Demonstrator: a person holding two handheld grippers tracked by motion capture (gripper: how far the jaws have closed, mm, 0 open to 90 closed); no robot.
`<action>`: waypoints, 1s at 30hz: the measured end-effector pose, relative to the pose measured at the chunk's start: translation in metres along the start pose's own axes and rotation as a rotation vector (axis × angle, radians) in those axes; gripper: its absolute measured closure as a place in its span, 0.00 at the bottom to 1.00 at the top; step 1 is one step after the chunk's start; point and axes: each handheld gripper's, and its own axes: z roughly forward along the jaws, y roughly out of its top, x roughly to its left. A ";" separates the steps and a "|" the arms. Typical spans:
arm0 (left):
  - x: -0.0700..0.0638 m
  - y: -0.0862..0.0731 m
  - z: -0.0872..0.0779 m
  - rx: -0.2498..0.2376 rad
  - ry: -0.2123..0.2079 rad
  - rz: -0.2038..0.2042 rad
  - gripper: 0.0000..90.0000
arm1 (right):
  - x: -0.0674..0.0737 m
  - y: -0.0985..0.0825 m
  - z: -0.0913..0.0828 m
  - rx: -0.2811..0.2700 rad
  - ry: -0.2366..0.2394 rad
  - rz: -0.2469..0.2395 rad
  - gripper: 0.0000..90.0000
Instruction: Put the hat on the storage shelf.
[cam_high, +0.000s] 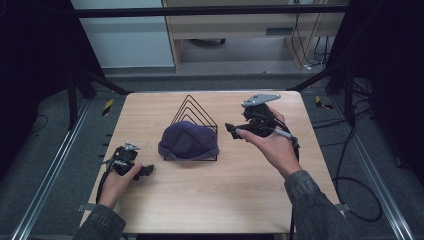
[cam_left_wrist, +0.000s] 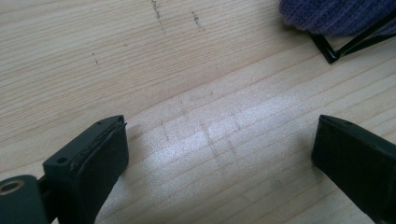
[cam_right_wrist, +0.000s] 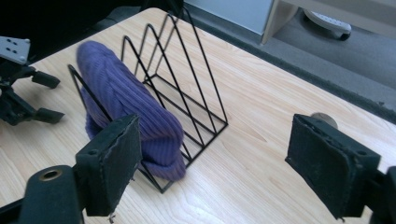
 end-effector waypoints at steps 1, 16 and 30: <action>0.000 -0.001 0.000 -0.003 0.001 0.001 0.03 | -0.002 -0.002 -0.001 -0.001 -0.004 0.007 0.19; 0.000 -0.005 0.001 -0.031 -0.008 0.009 0.00 | -0.031 -0.052 -0.019 0.004 -0.041 0.069 0.13; -0.001 -0.007 0.001 -0.046 -0.006 0.000 0.00 | -0.048 -0.111 -0.015 0.055 -0.065 0.128 0.13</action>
